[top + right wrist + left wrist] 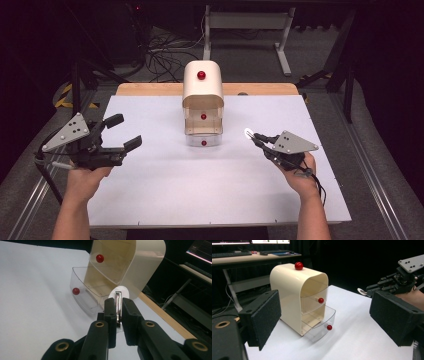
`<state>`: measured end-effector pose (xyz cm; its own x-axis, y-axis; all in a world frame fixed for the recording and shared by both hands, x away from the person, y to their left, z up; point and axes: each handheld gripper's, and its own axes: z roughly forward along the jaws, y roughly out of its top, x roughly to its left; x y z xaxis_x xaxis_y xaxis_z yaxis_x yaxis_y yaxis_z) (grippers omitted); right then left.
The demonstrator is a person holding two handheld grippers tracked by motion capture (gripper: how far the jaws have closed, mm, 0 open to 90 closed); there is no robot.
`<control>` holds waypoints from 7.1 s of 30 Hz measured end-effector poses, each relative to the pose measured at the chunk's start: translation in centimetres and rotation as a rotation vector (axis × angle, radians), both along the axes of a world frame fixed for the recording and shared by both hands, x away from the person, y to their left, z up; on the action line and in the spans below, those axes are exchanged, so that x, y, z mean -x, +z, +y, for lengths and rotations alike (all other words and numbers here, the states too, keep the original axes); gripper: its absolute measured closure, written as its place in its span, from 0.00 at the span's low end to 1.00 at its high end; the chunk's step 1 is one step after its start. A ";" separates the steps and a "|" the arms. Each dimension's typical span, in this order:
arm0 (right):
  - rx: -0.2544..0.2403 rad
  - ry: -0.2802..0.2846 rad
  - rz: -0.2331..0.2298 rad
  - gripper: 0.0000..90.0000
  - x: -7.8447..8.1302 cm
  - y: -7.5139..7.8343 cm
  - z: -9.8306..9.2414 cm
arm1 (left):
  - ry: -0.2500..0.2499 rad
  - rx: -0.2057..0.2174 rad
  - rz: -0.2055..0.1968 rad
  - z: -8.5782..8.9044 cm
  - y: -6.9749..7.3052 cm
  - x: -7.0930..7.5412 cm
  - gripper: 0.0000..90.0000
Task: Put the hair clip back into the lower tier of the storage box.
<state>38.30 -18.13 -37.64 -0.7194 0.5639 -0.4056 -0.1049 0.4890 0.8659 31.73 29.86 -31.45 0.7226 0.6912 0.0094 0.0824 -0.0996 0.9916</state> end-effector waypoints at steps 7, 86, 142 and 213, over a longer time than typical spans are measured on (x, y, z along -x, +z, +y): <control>-0.038 -0.009 0.012 0.92 -0.3 -0.3 0.4 | 0.004 -0.006 -0.001 -0.1 -0.1 -0.1 0.12; -0.218 0.031 0.172 0.92 -4.9 -1.6 6.9 | -0.007 0.012 -0.001 0.0 -0.3 -0.2 0.12; -0.219 0.037 0.280 0.92 -8.1 -3.8 10.2 | -0.002 0.024 0.003 0.4 -0.4 -0.3 0.12; -0.357 0.040 0.276 0.48 -6.8 -2.2 7.8 | 0.021 0.024 0.007 0.3 -0.9 -0.6 0.12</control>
<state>45.06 -10.29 -39.81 -0.7973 0.6033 0.0193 0.1405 0.1545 0.9779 32.33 30.16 -32.33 0.7081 0.7060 -0.0126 0.0912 -0.0737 0.9931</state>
